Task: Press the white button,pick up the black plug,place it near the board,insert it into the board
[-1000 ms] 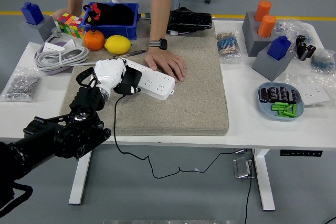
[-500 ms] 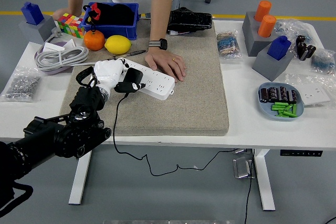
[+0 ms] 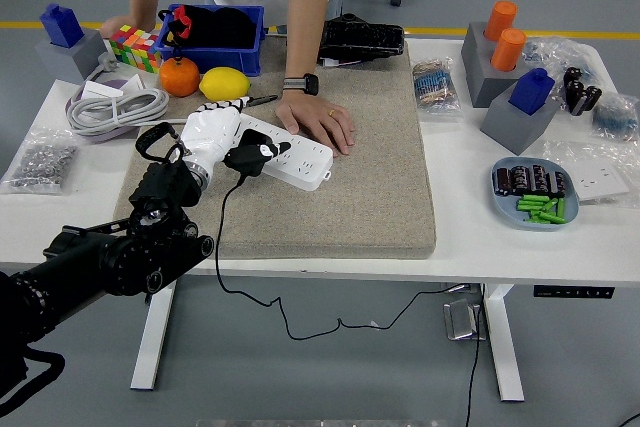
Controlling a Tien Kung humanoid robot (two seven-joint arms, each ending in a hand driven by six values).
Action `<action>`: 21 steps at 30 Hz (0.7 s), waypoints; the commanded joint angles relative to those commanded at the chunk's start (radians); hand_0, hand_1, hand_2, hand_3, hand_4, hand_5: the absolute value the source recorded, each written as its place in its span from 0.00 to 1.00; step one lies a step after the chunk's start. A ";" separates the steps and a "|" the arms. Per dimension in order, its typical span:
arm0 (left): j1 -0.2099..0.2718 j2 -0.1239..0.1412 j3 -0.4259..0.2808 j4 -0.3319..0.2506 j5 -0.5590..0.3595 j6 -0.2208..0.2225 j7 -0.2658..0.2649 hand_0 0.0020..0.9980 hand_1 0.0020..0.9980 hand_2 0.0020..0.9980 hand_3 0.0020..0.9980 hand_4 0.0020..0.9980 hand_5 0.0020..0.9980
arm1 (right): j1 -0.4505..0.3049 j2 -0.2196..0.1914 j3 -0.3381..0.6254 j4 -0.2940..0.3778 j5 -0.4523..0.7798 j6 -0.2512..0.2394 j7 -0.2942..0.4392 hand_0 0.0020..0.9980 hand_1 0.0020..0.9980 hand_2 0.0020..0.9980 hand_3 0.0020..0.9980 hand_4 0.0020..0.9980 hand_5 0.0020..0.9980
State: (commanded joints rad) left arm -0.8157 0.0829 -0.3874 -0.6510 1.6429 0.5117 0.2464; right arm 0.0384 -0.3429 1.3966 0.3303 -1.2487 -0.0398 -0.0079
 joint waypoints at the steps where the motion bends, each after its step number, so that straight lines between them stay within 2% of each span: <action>1: 0.003 0.004 -0.009 -0.009 0.001 -0.002 0.001 0.96 1.00 1.00 1.00 1.00 1.00 | 0.000 0.000 0.000 0.000 0.000 0.000 0.000 0.74 0.61 0.58 0.59 0.64 0.34; 3: 0.019 0.023 -0.046 -0.051 0.009 -0.001 -0.007 0.96 1.00 1.00 1.00 1.00 1.00 | 0.001 0.000 0.000 0.001 -0.001 0.000 0.000 0.74 0.61 0.58 0.59 0.64 0.34; 4: 0.027 0.034 -0.062 -0.073 0.012 0.003 -0.016 0.94 0.97 0.99 1.00 1.00 0.92 | 0.001 0.000 0.000 0.001 0.000 0.000 0.000 0.74 0.61 0.58 0.59 0.64 0.34; 5: 0.040 0.050 -0.083 -0.098 0.014 0.007 -0.028 0.94 0.97 0.99 1.00 1.00 0.92 | 0.001 -0.001 0.000 0.001 -0.001 0.000 0.000 0.74 0.61 0.58 0.59 0.64 0.34; 8: 0.077 0.097 -0.150 -0.188 0.001 0.025 -0.090 0.94 0.97 0.99 1.00 1.00 0.92 | 0.001 -0.002 0.002 0.001 -0.002 -0.001 0.000 0.74 0.61 0.58 0.59 0.64 0.34; 9: 0.100 0.121 -0.181 -0.223 -0.024 0.012 -0.124 0.94 0.97 0.99 1.00 1.00 0.92 | 0.000 -0.003 0.003 0.001 -0.002 -0.001 0.000 0.74 0.61 0.58 0.59 0.64 0.34; 10: 0.116 0.138 -0.207 -0.252 -0.033 0.007 -0.150 0.80 0.78 0.77 0.83 0.69 0.00 | -0.001 -0.004 0.004 0.001 -0.003 -0.002 0.001 0.74 0.61 0.58 0.59 0.64 0.34; 13: 0.156 0.185 -0.258 -0.334 -0.034 0.000 -0.197 0.80 0.78 0.77 0.83 0.69 0.00 | -0.004 -0.004 0.007 0.001 -0.004 -0.002 0.001 0.74 0.61 0.58 0.59 0.64 0.34; 15: 0.175 0.220 -0.264 -0.384 -0.026 -0.011 -0.237 0.80 0.78 0.77 0.83 0.69 0.00 | -0.006 -0.004 0.008 0.001 -0.004 -0.003 0.000 0.74 0.61 0.58 0.59 0.64 0.34; 16: 0.179 0.233 -0.257 -0.399 -0.019 -0.015 -0.251 0.78 0.72 0.64 0.68 0.58 0.00 | -0.006 -0.004 0.008 0.002 -0.004 -0.003 0.000 0.74 0.61 0.58 0.59 0.64 0.34; 17: 0.182 0.249 -0.244 -0.415 -0.022 -0.020 -0.269 0.78 0.72 0.64 0.68 0.58 0.00 | -0.006 -0.005 0.008 0.002 -0.004 -0.003 0.000 0.74 0.61 0.58 0.59 0.64 0.34; 21: 0.191 0.277 -0.216 -0.437 -0.038 -0.046 -0.291 0.78 0.72 0.64 0.68 0.58 0.00 | -0.005 -0.005 0.005 0.004 -0.003 -0.003 0.001 0.74 0.61 0.58 0.59 0.64 0.34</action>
State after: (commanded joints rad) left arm -0.6248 0.3600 -0.6033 -1.0879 1.6049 0.4657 -0.0448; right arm 0.0335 -0.3478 1.4020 0.3342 -1.2515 -0.0423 -0.0074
